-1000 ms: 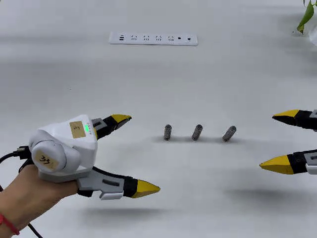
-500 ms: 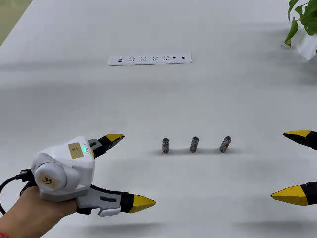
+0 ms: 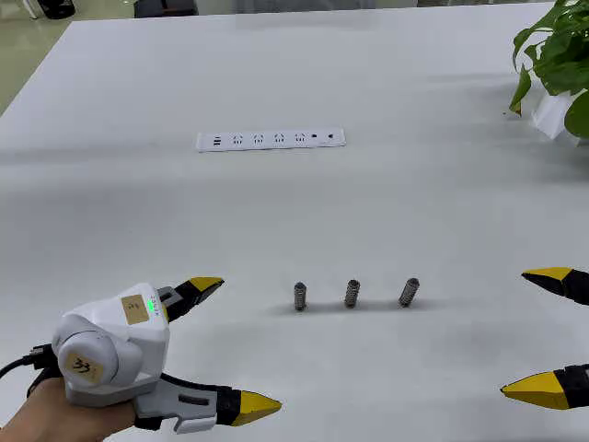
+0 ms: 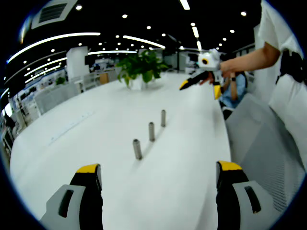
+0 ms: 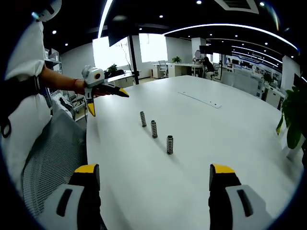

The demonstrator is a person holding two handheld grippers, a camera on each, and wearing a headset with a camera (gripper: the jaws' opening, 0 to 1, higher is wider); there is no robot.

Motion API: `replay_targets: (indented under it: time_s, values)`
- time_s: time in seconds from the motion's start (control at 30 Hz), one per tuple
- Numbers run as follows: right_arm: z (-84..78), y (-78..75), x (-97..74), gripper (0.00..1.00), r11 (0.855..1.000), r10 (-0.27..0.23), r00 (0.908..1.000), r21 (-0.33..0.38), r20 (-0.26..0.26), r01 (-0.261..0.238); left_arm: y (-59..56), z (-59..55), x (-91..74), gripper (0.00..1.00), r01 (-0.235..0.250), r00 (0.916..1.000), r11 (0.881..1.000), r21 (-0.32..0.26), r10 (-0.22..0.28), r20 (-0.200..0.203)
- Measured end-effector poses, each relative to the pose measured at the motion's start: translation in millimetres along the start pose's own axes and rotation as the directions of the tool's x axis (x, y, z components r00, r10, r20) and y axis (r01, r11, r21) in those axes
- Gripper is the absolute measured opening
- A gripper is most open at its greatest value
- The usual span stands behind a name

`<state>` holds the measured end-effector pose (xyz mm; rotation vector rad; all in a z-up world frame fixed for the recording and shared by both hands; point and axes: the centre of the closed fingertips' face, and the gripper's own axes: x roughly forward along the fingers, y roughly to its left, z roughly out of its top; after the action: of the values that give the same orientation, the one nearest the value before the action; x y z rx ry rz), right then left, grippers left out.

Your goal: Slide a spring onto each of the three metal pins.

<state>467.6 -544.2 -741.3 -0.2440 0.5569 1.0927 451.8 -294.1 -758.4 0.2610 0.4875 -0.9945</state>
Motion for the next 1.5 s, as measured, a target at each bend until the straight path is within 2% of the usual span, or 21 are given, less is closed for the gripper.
replay_targets:
  time_s: [0.63, 1.5]
  values:
    - [6.3, 4.3, 4.0, 0.95, 1.0, 0.005, 0.9999, -0.008, 0.014, -0.005, -1.7, -1.6, -1.5, 1.0, 0.01, 0.9999, 1.0, 0.006, -0.01, -0.004]
    - [7.2, 6.8, 7.9, 0.94, 1.0, 0.017, 0.9998, -0.011, 0.005, -0.017, -3.4, -1.8, -0.8, 1.0, 0.021, 0.9998, 1.0, -0.003, -0.021, 0.0]
